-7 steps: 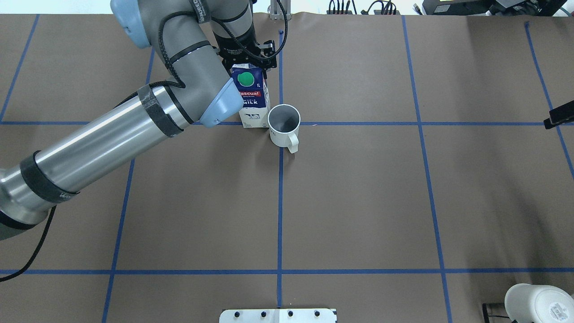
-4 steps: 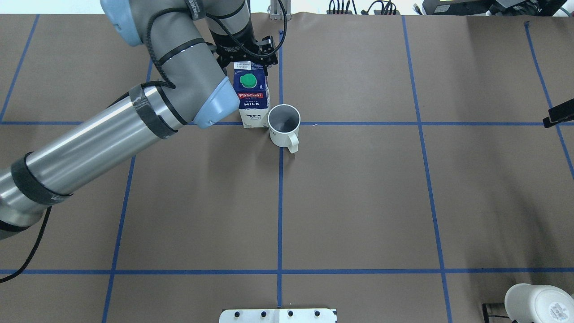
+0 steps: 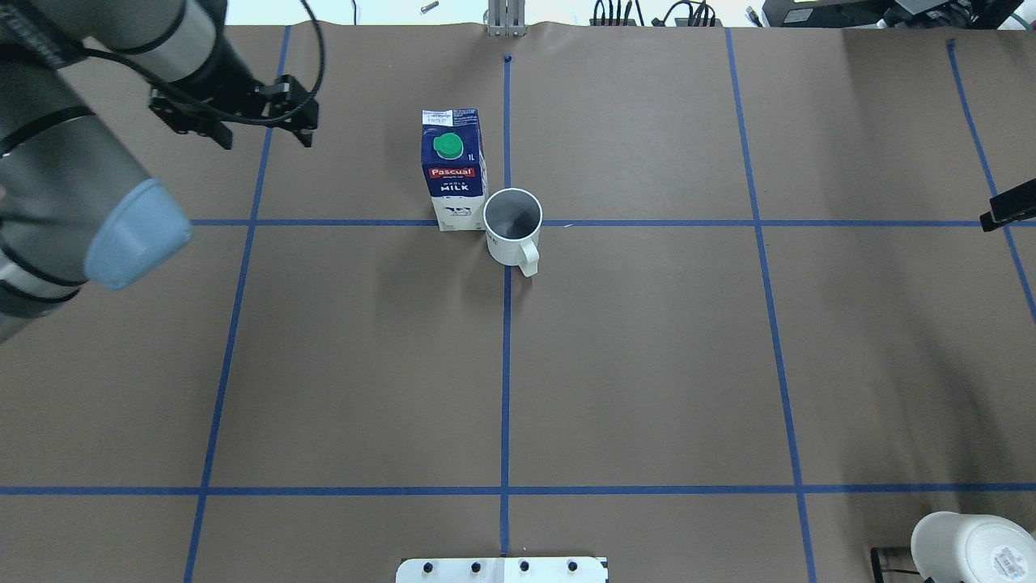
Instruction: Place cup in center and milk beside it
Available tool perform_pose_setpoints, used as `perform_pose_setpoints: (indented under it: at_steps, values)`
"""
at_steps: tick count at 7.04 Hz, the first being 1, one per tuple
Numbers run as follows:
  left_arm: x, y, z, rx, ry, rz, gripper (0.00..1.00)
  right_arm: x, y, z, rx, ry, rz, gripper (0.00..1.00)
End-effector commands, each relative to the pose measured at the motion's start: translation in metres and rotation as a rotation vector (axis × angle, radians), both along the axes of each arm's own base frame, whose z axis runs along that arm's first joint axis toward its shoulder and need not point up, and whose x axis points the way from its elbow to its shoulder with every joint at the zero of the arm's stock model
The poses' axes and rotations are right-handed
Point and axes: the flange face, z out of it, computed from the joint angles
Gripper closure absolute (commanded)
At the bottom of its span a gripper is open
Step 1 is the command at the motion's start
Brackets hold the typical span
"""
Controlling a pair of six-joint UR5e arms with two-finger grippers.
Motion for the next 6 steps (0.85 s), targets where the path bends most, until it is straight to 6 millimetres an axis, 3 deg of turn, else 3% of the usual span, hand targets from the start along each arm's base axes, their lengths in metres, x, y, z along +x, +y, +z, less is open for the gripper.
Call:
perform_pose_setpoints:
  at_steps: [1,2,4,5,6]
  values:
    - [-0.091,0.016,0.105,0.076,-0.123,0.085,0.02,0.000,-0.002,-0.002,0.007,0.000,0.000,0.00]
    - [-0.124,0.026,0.157,0.088,-0.154,0.121,0.02,-0.001,-0.004,-0.005,0.011,-0.003,0.000,0.00]
    - [-0.195,0.073,0.252,0.085,-0.066,0.164,0.02,-0.001,-0.004,-0.006,0.015,-0.004,0.000,0.00]
    - [-0.215,0.087,0.271,0.030,-0.024,0.146,0.02,-0.001,-0.005,-0.006,0.014,-0.003,0.000,0.00]
    - [-0.225,0.092,0.275,-0.001,0.015,0.138,0.02,0.002,-0.001,-0.001,0.006,-0.003,0.003,0.00]
